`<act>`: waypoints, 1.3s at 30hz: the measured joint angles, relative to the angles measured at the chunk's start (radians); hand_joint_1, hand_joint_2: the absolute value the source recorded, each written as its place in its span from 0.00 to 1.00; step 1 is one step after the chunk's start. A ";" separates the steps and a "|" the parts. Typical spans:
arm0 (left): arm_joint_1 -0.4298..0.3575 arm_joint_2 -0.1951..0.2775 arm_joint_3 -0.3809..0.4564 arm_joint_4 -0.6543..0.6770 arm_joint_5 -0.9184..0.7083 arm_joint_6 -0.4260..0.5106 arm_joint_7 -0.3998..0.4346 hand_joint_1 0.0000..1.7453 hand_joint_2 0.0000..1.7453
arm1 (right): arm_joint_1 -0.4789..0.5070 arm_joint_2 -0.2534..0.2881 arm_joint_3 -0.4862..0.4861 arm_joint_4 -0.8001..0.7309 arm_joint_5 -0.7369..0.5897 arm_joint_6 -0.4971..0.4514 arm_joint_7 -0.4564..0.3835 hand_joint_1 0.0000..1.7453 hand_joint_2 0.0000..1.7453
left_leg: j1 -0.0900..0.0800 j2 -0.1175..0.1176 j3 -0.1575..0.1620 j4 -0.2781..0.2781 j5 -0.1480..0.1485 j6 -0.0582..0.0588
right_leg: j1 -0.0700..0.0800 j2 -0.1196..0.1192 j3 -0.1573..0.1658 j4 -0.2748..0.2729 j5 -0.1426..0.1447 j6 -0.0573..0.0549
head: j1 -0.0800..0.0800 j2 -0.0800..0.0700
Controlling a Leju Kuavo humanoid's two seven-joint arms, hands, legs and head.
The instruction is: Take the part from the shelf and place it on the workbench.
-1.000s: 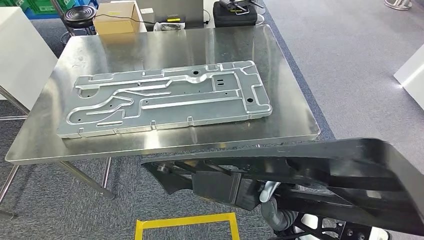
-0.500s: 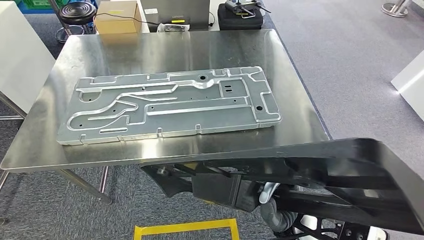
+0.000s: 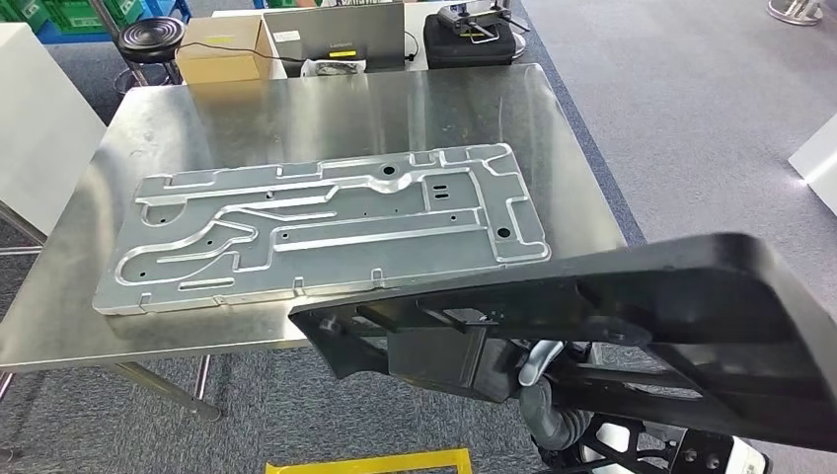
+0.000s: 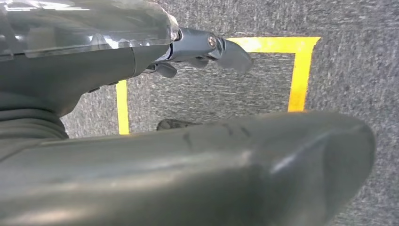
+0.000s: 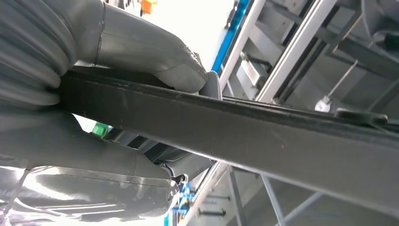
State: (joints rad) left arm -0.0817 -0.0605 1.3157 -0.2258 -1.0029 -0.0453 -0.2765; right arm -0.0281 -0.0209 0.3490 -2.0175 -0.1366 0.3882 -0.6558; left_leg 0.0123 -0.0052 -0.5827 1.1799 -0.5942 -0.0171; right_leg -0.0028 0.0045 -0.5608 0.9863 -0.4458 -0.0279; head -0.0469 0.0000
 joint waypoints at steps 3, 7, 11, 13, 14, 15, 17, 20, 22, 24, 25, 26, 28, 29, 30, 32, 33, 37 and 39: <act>0.006 0.000 0.000 0.000 0.000 -0.001 0.000 0.00 0.00 | 0.000 -0.001 -0.001 0.001 -0.005 -0.005 0.000 1.00 1.00 | 0.002 0.000 -0.092 0.103 0.009 -0.007 | 0.000 0.001 0.018 0.003 -0.020 -0.001 | 0.000 0.000; 0.006 0.001 0.001 0.000 0.002 -0.001 -0.001 0.00 0.00 | -0.002 -0.002 -0.001 0.004 -0.010 -0.015 0.000 1.00 1.00 | -0.001 0.001 -0.031 -0.115 0.164 0.002 | 0.004 0.003 0.052 0.012 -0.054 0.013 | 0.000 0.000; 0.005 -0.002 0.005 0.000 0.011 0.008 0.005 0.00 0.00 | -0.035 -0.003 -0.011 0.042 -0.008 -0.060 0.002 1.00 1.00 | -0.002 0.001 -0.016 -0.159 0.163 0.024 | 0.006 0.004 0.053 0.016 -0.068 0.031 | 0.000 0.000; 0.004 -0.004 0.009 0.000 0.012 0.013 0.008 0.00 0.00 | -0.067 -0.003 -0.029 0.076 -0.012 -0.080 0.004 1.00 1.00 | 0.001 0.001 -0.011 -0.165 0.162 0.036 | 0.002 0.002 0.030 0.065 -0.095 0.043 | 0.000 0.000; 0.003 -0.005 0.011 0.000 0.011 0.014 0.008 0.00 0.00 | -0.084 -0.003 -0.040 0.096 -0.014 -0.090 0.007 1.00 1.00 | 0.001 0.002 -0.009 -0.167 0.161 0.040 | 0.000 0.001 0.000 0.120 -0.120 0.048 | 0.000 0.000; 0.003 -0.005 0.012 0.000 0.010 0.015 0.009 0.00 0.00 | -0.105 -0.003 -0.051 0.121 -0.017 -0.100 0.009 1.00 1.00 | 0.001 0.002 -0.009 -0.167 0.159 0.043 | -0.002 0.001 -0.040 0.188 -0.145 0.052 | 0.000 0.000; 0.003 -0.005 0.013 0.000 0.003 0.015 0.011 0.00 0.00 | -0.159 -0.007 -0.082 0.196 -0.014 -0.115 0.008 1.00 1.00 | 0.000 0.002 -0.007 -0.166 0.156 0.045 | -0.006 0.001 -0.113 0.289 -0.160 0.057 | 0.000 0.000; 0.002 -0.003 0.013 0.000 -0.008 0.011 0.013 0.00 0.00 | -0.279 -0.030 -0.155 0.341 0.013 -0.128 0.009 1.00 1.00 | -0.001 0.000 0.003 -0.166 0.149 0.044 | -0.009 0.001 -0.099 0.190 -0.051 0.052 | 0.000 0.000; 0.001 -0.001 0.013 0.000 -0.013 0.004 0.009 0.00 0.00 | -0.392 -0.054 -0.213 0.459 0.042 -0.158 0.022 1.00 1.00 | -0.004 -0.002 0.006 -0.165 0.146 0.039 | -0.005 0.001 -0.056 0.072 0.008 0.043 | 0.000 0.000; -0.001 0.003 0.013 0.000 -0.017 -0.004 0.001 0.00 0.00 | -0.526 -0.084 -0.266 0.602 0.093 -0.223 0.041 1.00 1.00 | -0.007 -0.002 0.002 -0.165 0.147 0.031 | 0.000 0.001 -0.045 0.032 0.014 0.037 | 0.000 0.000; -0.002 0.005 0.013 0.000 -0.018 -0.007 -0.002 0.00 0.00 | -0.593 -0.100 -0.287 0.675 0.121 -0.259 0.046 1.00 1.00 | -0.008 -0.002 0.000 -0.166 0.148 0.026 | 0.000 0.001 -0.047 0.026 0.015 0.034 | 0.000 0.000; -0.002 0.006 0.013 0.000 -0.018 -0.010 -0.005 0.00 0.00 | -0.652 -0.114 -0.304 0.744 0.149 -0.291 0.047 1.00 1.00 | -0.008 -0.002 -0.001 -0.166 0.147 0.022 | -0.003 0.000 -0.045 0.022 0.017 0.031 | 0.000 0.000; -0.003 0.009 0.013 0.000 -0.021 -0.011 -0.008 0.00 0.00 | -0.757 -0.135 -0.323 0.861 0.204 -0.343 0.049 1.00 1.00 | -0.008 -0.001 -0.017 -0.126 0.123 0.014 | -0.009 -0.003 -0.038 0.011 0.021 0.021 | 0.000 0.000; -0.003 0.011 0.013 0.000 -0.023 -0.011 -0.008 0.00 0.00 | -0.801 -0.142 -0.326 0.915 0.231 -0.363 0.051 1.00 1.00 | -0.007 -0.001 -0.042 -0.074 0.097 0.011 | -0.011 -0.004 -0.035 0.009 0.021 0.018 | 0.000 0.000; -0.003 0.012 0.012 0.000 -0.025 -0.011 -0.008 0.00 0.00 | -0.840 -0.147 -0.327 0.964 0.253 -0.378 0.054 1.00 1.00 | -0.006 -0.001 -0.077 -0.004 0.067 0.008 | -0.010 -0.003 -0.033 0.009 0.020 0.015 | 0.000 0.000; -0.003 0.014 0.012 0.000 -0.027 -0.011 -0.008 0.00 0.00 | -0.892 -0.151 -0.327 1.043 0.279 -0.395 0.058 1.00 1.00 | -0.004 0.000 -0.143 0.111 0.037 0.004 | -0.007 -0.003 -0.029 0.010 0.015 0.012 | 0.000 0.000; -0.003 0.014 0.012 0.000 -0.027 -0.011 -0.007 0.00 0.00 | -0.906 -0.152 -0.327 1.072 0.284 -0.399 0.059 1.00 1.00 | -0.004 0.000 -0.156 0.122 0.049 0.004 | -0.006 -0.003 -0.025 0.010 0.012 0.012 | 0.000 0.000; -0.004 0.018 0.012 0.000 -0.028 -0.011 -0.006 0.00 0.00 | -0.944 -0.154 -0.324 1.144 0.309 -0.420 0.062 1.00 1.00 | -0.006 -0.001 -0.067 -0.107 0.185 0.014 | -0.002 -0.002 -0.008 0.021 -0.011 0.021 | 0.000 0.000; -0.005 0.020 0.012 0.000 -0.029 -0.011 -0.005 0.00 0.00 | -0.963 -0.155 -0.313 1.172 0.357 -0.451 0.073 1.00 1.00 | -0.009 -0.001 -0.048 -0.153 0.188 0.021 | 0.000 -0.002 -0.010 0.024 -0.016 0.030 | 0.000 0.000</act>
State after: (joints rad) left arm -0.0871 -0.0408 1.3278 -0.2258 -1.0321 -0.0561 -0.2816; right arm -0.9909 -0.1756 0.0358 -0.8452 0.2204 -0.0631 -0.5832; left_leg 0.0033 -0.0064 -0.6302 1.0273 -0.4060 0.0043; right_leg -0.0025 0.0023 -0.5712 1.0104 -0.4614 0.0022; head -0.0466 0.0000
